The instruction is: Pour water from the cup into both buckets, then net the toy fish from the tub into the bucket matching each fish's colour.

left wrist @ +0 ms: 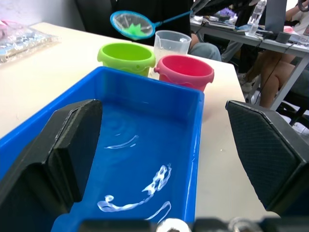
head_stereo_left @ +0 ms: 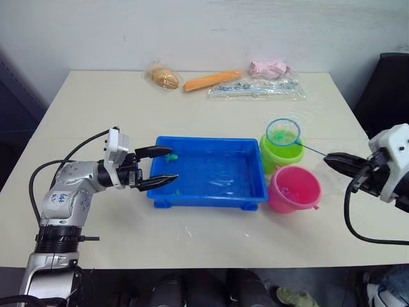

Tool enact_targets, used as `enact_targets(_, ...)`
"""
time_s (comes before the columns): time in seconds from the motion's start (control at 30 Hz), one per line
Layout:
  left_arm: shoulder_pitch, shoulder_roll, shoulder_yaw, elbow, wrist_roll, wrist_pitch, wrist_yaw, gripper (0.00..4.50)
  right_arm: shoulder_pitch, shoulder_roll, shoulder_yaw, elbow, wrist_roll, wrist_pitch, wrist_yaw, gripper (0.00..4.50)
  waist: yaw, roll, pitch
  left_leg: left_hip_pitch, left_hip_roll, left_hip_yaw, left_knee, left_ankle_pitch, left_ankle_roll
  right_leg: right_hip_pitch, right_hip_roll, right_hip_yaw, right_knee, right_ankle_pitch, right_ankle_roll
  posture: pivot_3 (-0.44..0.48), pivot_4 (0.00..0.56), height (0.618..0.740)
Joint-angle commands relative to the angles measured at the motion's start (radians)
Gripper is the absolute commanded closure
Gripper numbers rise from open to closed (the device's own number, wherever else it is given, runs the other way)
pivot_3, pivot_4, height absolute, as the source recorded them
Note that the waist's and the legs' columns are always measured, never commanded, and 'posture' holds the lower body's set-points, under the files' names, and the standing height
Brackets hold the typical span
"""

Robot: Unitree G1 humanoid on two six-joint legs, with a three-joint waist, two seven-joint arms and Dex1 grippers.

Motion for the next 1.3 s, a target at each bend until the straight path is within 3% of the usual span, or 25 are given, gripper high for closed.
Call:
enact_targets(0.03, -0.042, -0.022, -0.014, 0.029, 0.023, -0.045, -0.017, 0.09, 0.079, -0.032, 0.011, 0.071, -0.177, -0.208, -0.092, 4.50, 0.001, 0.000, 0.000, 0.000, 0.000, 0.000, 0.000, 0.000, 0.000, 0.000, 0.000, 0.000, 0.000, 0.000, 0.000, 0.000, 0.150, 0.740)
enact_targets(0.43, -0.041, -0.043, -0.020, 0.044, 0.039, -0.073, -0.028, 0.09, 0.203, -0.074, 0.134, 0.196, -0.486, -0.676, -0.196, 4.50, 0.001, 0.000, 0.000, 0.000, -0.001, 0.000, 0.000, 0.001, 0.000, 0.001, 0.000, 0.000, 0.000, 0.000, 0.001, 0.000, 0.150, 0.740)
enact_targets(0.77, -0.013, -0.057, -0.016, 0.043, 0.039, -0.095, -0.036, 0.09, 0.168, -0.112, 0.217, 0.269, -0.660, -0.924, -0.289, 4.50, 0.000, 0.000, 0.000, 0.001, -0.001, 0.000, 0.000, 0.001, -0.001, 0.001, 0.000, 0.000, 0.000, 0.000, 0.001, 0.000, 0.150, 0.740)
enact_targets(1.0, 0.001, -0.062, -0.009, 0.032, 0.044, -0.113, -0.026, 0.09, 0.152, -0.169, 0.298, 0.287, -0.866, -1.023, -0.371, 4.50, 0.000, 0.000, 0.000, 0.001, 0.000, 0.000, 0.001, 0.001, -0.001, 0.001, 0.000, 0.000, 0.000, 0.000, 0.001, 0.000, 0.150, 0.740)
enact_targets(1.3, 0.006, -0.065, -0.006, 0.009, 0.041, -0.103, 0.005, 0.09, 0.183, -0.160, 0.279, 0.321, -1.050, -1.045, -0.506, 4.50, 0.001, 0.000, 0.000, 0.001, 0.000, -0.001, 0.001, 0.002, -0.002, 0.001, 0.000, 0.000, 0.000, 0.000, 0.001, 0.000, 0.150, 0.740)
